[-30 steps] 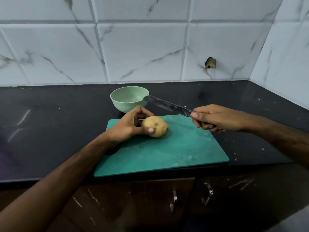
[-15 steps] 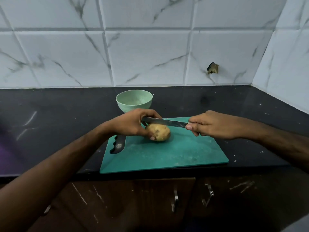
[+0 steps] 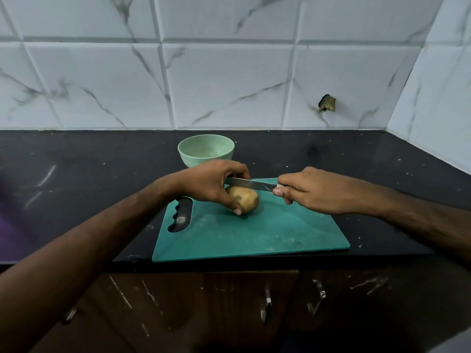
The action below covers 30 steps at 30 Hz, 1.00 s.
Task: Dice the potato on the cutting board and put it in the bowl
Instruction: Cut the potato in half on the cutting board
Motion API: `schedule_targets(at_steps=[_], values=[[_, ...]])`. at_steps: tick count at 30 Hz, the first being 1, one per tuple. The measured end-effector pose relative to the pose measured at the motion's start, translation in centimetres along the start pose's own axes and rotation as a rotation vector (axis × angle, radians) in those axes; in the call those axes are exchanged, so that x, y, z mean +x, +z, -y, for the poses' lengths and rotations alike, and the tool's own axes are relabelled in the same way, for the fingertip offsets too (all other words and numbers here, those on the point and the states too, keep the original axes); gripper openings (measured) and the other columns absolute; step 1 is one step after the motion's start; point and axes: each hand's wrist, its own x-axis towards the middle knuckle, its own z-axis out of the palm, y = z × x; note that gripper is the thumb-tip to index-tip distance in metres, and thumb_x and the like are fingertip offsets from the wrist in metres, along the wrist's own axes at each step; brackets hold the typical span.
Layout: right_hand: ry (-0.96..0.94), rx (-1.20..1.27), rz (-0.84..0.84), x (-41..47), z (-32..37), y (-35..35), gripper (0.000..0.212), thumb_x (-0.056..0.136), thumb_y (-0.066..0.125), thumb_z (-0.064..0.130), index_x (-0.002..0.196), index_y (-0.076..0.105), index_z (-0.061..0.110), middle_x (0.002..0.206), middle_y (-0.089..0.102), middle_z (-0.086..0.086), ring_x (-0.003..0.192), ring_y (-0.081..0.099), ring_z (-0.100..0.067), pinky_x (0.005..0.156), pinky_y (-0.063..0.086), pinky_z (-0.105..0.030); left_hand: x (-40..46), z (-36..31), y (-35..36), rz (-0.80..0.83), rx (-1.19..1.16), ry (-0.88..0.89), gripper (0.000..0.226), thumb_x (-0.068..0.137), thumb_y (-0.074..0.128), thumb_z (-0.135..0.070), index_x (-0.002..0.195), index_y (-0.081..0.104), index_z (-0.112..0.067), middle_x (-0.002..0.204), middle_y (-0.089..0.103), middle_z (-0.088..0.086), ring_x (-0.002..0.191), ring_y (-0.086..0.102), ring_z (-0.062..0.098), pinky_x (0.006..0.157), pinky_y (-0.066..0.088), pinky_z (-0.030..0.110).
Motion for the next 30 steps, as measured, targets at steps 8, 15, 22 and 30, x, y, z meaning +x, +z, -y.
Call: schedule_targets(at_steps=[8, 15, 22, 30], values=[[0.02, -0.052, 0.048, 0.5, 0.7, -0.6, 0.043, 0.107, 0.038, 0.047, 0.084, 0.059, 0.017, 0.057, 0.054, 0.007, 0.048, 0.049, -0.003, 0.057, 0.036, -0.025, 0.9, -0.1, -0.3, 0.082, 0.109, 0.059, 0.055, 0.066, 0.093, -0.043, 0.103, 0.061, -0.019, 0.096, 0.059, -0.008, 0.084, 0.053, 0.009, 0.065, 0.039, 0.016], [0.023, -0.157, 0.063, 0.5, 1.4, -0.7, 0.037, 0.105, 0.033, 0.056, 0.089, 0.046, 0.024, 0.078, 0.061, -0.002, 0.065, 0.056, -0.019, 0.068, 0.049, -0.041, 2.6, -0.8, 0.0, 0.162, 0.232, 0.109, 0.059, 0.066, 0.091, -0.048, 0.091, 0.05, -0.014, 0.087, 0.051, -0.002, 0.078, 0.049, 0.016, 0.066, 0.039, 0.027], [0.013, -0.21, 0.067, 0.5, 1.5, -1.2, 0.038, 0.106, 0.032, 0.055, 0.09, 0.047, 0.024, 0.083, 0.063, -0.003, 0.069, 0.059, -0.02, 0.073, 0.051, -0.045, 2.9, -0.5, 0.8, 0.121, 0.219, 0.145, 0.061, 0.062, 0.093, -0.05, 0.09, 0.048, -0.019, 0.086, 0.049, -0.008, 0.077, 0.048, 0.015, 0.064, 0.038, 0.025], [0.029, -0.325, 0.016, 0.4, 2.3, -0.9, 0.038, 0.106, 0.031, 0.054, 0.084, 0.043, 0.026, 0.076, 0.056, 0.002, 0.063, 0.055, -0.015, 0.059, 0.043, -0.035, 2.7, 0.1, 1.0, 0.093, 0.151, 0.114, 0.064, 0.058, 0.096, -0.048, 0.079, 0.038, -0.029, 0.08, 0.046, -0.01, 0.068, 0.043, 0.009, 0.058, 0.033, 0.021]])
